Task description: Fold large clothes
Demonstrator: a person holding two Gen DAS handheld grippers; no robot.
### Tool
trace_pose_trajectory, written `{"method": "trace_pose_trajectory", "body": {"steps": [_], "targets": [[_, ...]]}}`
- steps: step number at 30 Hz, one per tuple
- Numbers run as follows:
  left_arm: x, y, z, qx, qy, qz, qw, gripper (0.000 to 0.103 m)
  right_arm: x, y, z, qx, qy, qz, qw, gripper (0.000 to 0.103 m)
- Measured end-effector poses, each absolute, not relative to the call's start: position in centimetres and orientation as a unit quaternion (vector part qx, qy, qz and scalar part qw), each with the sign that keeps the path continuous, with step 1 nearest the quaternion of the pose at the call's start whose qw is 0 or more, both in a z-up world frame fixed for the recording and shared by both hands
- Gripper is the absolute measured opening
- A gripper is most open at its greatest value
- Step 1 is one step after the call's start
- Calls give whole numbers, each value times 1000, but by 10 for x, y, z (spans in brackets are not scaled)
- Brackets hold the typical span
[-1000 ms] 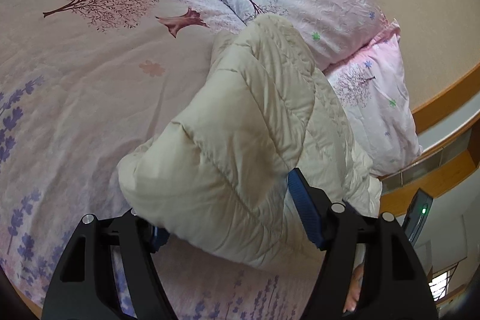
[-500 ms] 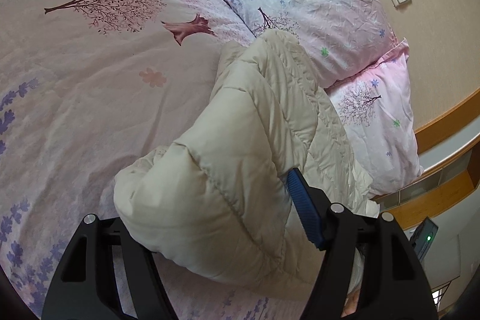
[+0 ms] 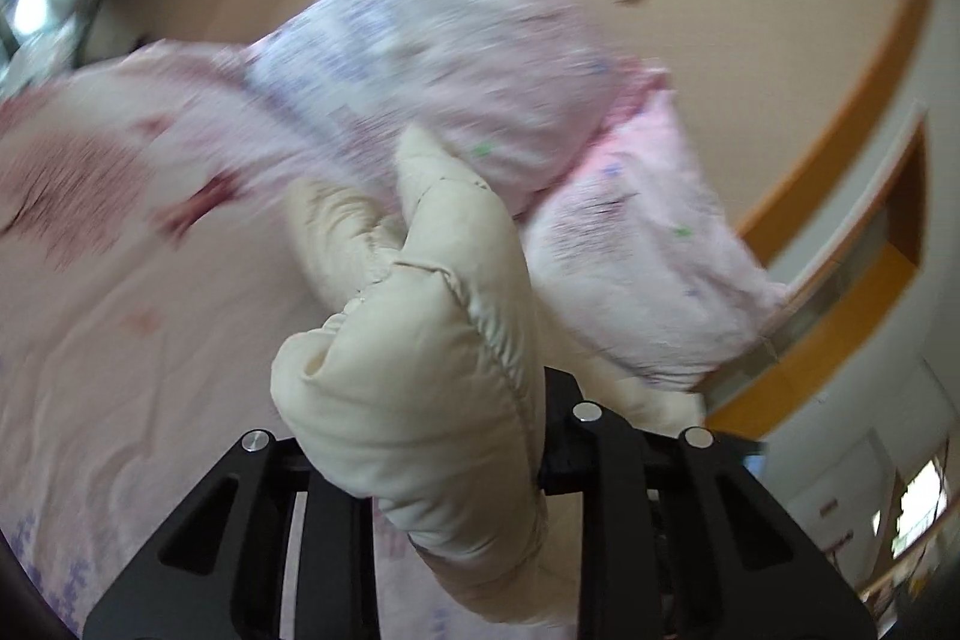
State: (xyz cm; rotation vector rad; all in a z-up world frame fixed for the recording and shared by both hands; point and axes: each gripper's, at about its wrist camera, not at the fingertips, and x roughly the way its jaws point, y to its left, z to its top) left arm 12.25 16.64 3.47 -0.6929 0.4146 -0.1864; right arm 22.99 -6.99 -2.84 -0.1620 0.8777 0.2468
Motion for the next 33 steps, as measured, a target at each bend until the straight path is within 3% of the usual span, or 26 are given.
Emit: {"method": "trace_pose_trajectory", "body": {"steps": [6,17,18,21,23,27,30,33], "targets": [[121,114,73,-275,151,-201,928,26,237,-74,-28,-64,428,130,892,42],[127,60,87,-251,148,-261,920,26,233,-133,10,28,403,171,899,47],[128,58,88,-248,148,-261,921,26,238,-139,12,41,402,171,898,45],[127,55,87,-248,150,-262,920,26,264,-147,13,75,425,179,884,21],[126,52,88,-249,149,-263,920,26,284,-142,8,84,451,187,868,17],[124,44,86,-248,152,-268,918,26,320,-129,-8,95,501,184,840,17],[127,37,84,-246,157,-276,916,26,312,-141,0,116,491,195,841,18],[127,27,86,-239,158,-289,913,26,288,-171,14,130,465,198,853,28]]}}
